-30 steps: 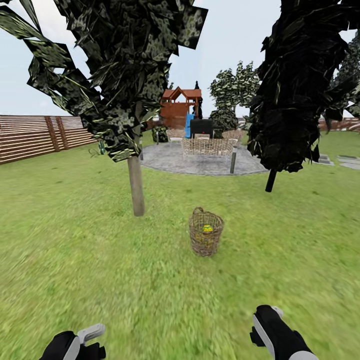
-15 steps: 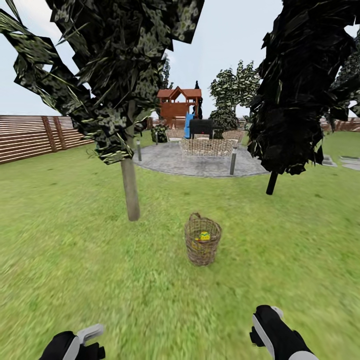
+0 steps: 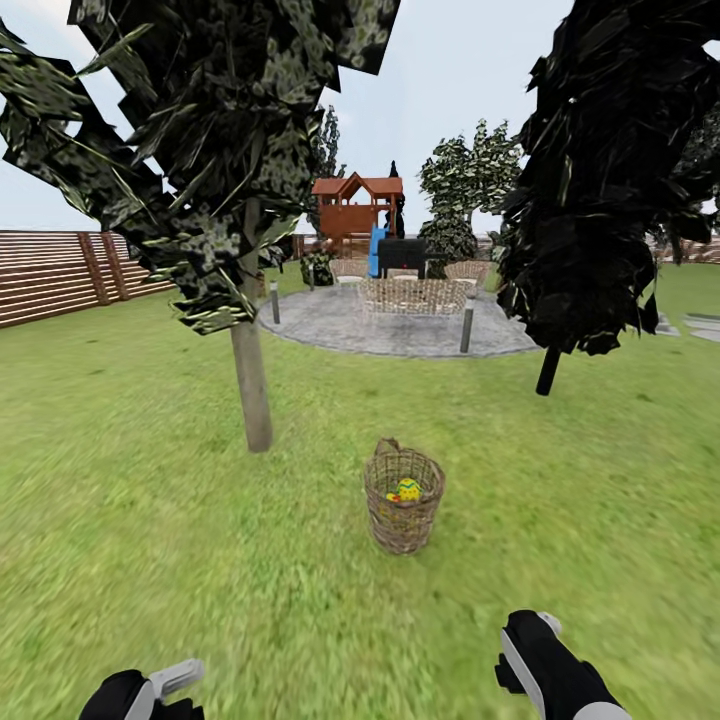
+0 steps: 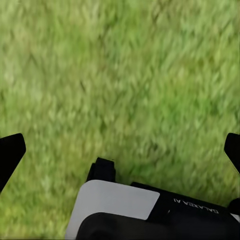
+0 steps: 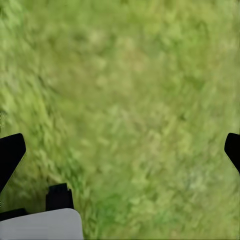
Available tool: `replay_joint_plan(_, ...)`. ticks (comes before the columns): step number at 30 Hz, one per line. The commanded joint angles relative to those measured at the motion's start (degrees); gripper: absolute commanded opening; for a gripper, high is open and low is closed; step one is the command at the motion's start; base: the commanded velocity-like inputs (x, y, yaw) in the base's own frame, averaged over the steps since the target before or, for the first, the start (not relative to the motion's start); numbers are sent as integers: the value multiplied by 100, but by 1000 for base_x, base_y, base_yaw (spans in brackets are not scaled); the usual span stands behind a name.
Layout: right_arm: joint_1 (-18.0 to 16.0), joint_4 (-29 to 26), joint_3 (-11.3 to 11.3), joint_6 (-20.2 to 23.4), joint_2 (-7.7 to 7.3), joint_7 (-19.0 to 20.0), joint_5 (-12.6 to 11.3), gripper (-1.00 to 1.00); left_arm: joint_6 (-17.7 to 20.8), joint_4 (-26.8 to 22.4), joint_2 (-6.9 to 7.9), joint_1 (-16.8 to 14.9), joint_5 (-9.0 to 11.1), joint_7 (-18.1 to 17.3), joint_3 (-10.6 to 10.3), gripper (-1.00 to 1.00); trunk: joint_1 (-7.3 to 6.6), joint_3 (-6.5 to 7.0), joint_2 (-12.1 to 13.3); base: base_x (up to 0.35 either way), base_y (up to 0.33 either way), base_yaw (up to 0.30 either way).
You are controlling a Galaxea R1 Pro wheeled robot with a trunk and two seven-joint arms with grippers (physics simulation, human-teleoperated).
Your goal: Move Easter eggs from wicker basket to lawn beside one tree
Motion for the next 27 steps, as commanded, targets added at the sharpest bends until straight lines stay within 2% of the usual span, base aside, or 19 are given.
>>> replay_joint_plan(1, -3, -6, 20, 32, -3, -16, -6, 100, 21, 7, -1, -3, 60, 49, 1, 100, 3, -7, -3, 317, -1, 0)
replay_joint_plan(27, -3, 51, 31, 23, 54, -7, 3, 100, 4, 22, 3, -3, 49, 58, -1, 100, 3, -7, -3, 316, 0, 0)
